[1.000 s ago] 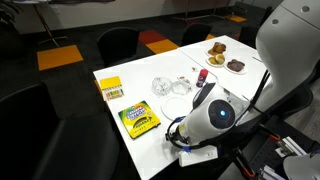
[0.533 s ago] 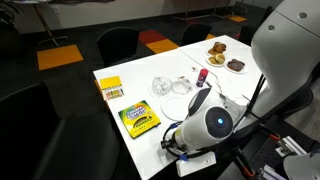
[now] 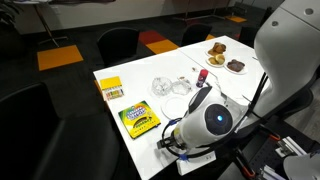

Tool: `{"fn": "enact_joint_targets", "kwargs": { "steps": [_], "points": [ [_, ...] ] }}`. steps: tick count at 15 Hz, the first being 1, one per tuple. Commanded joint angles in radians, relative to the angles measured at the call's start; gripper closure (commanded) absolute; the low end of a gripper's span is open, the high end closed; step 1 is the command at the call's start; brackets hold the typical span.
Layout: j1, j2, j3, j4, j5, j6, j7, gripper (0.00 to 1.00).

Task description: Move the white plate to the left, remove the white paper from underneath the plate

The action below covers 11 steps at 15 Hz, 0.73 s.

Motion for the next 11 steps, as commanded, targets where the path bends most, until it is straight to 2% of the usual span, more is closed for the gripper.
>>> {"fn": "enact_joint_targets", "kwargs": {
  "steps": [1, 5, 11],
  "points": [
    [-0.034, -0.090, 0.017, -0.077, 0.091, -0.016, -0.120, 0.00],
    [-0.067, -0.186, 0.010, -0.150, 0.187, -0.012, -0.184, 0.00],
    [-0.134, -0.356, -0.023, -0.261, 0.205, 0.039, -0.159, 0.00]
  ]
}}
